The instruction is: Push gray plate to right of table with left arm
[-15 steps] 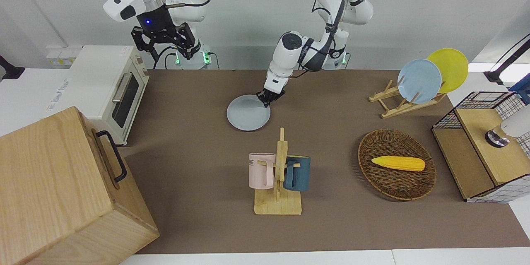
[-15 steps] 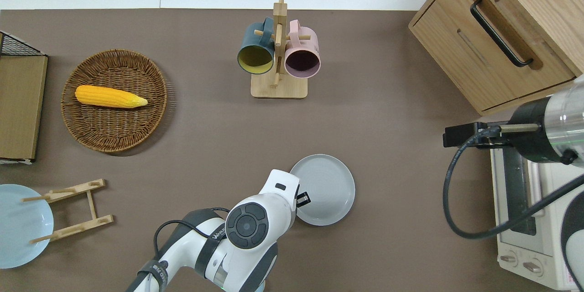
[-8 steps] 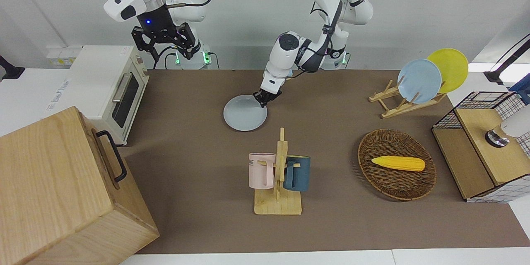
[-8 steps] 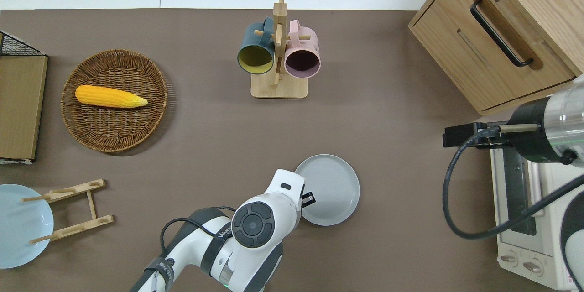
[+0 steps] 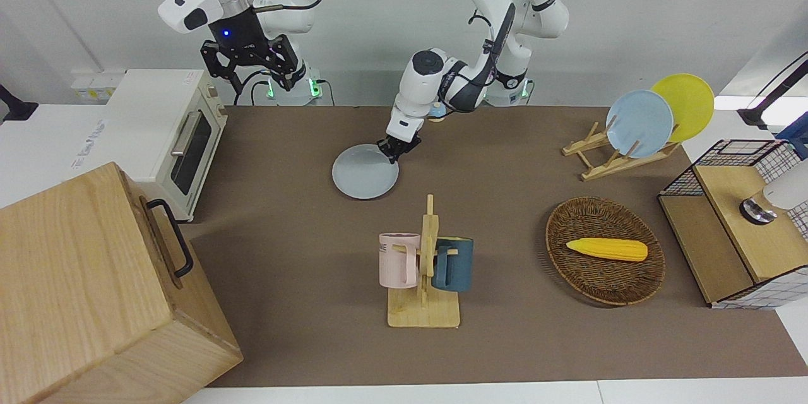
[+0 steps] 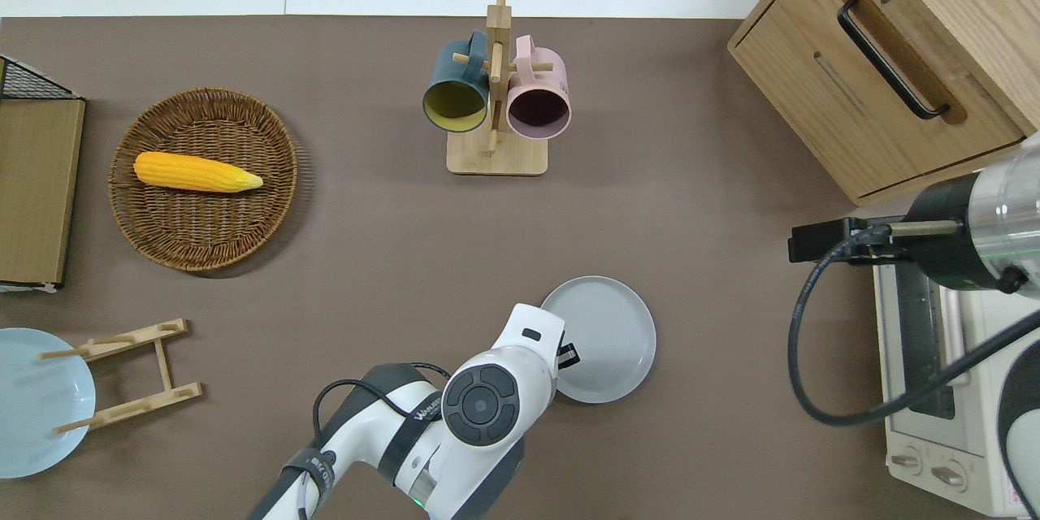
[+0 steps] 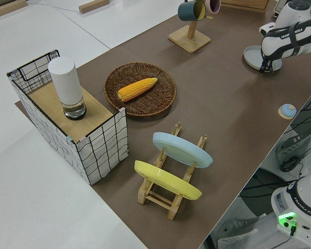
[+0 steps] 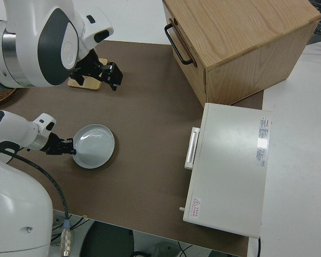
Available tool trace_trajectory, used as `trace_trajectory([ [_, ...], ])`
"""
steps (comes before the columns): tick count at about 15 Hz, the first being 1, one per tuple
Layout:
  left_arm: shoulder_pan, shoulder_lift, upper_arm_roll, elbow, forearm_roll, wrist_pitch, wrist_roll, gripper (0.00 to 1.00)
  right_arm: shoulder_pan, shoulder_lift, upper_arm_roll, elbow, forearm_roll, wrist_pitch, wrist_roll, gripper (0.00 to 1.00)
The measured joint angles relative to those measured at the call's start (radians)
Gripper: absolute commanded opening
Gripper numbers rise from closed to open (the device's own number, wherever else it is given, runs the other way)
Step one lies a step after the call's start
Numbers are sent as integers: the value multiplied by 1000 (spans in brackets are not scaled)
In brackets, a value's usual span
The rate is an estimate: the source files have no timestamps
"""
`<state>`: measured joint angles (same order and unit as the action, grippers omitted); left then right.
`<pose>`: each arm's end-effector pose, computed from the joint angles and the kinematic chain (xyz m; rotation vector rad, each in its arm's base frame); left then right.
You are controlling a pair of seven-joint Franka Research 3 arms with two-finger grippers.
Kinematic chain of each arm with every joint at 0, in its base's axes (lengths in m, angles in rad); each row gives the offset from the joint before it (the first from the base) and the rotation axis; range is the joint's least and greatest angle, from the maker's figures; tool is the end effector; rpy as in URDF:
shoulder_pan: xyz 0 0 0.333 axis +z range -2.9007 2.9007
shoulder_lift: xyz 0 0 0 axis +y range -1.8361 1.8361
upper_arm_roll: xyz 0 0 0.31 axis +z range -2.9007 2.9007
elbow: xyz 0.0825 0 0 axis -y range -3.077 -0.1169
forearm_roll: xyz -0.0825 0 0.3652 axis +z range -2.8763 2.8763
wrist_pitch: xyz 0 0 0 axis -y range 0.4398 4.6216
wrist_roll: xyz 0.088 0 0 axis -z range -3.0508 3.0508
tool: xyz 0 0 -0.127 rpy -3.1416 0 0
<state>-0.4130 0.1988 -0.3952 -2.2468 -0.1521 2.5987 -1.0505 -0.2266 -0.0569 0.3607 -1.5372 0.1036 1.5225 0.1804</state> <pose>0.3790 -0.3938 0.2893 2.8594 0.5494 -0.0496 0.5081 0.0881 0.6377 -3.0525 0.0602 -0.0381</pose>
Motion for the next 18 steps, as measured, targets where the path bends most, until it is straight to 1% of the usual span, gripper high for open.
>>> trace_trajectory([
  [1, 0, 6, 1, 6, 3, 0, -2, 817, 0, 0, 0, 0, 0, 0, 0, 996],
  [2, 0, 12, 3, 12, 5, 0, -2, 921, 0, 0, 0, 0, 0, 0, 0, 996],
  [3, 0, 17, 5, 18, 6, 0, -3, 980, 0, 0, 0, 0, 0, 0, 0, 996],
  [8, 1, 26, 12, 29, 27, -9, -3, 987, 0, 0, 0, 0, 0, 0, 0, 996],
  [13, 5, 20, 21, 77, 40, -111, 12, 987, 0, 0, 0, 0, 0, 0, 0, 996],
  [16, 49, -20, 26, 98, 42, -211, 80, 987, 0, 0, 0, 0, 0, 0, 0, 996],
  [18, 84, -71, 30, 103, 42, -268, 117, 987, 0, 0, 0, 0, 0, 0, 0, 996],
])
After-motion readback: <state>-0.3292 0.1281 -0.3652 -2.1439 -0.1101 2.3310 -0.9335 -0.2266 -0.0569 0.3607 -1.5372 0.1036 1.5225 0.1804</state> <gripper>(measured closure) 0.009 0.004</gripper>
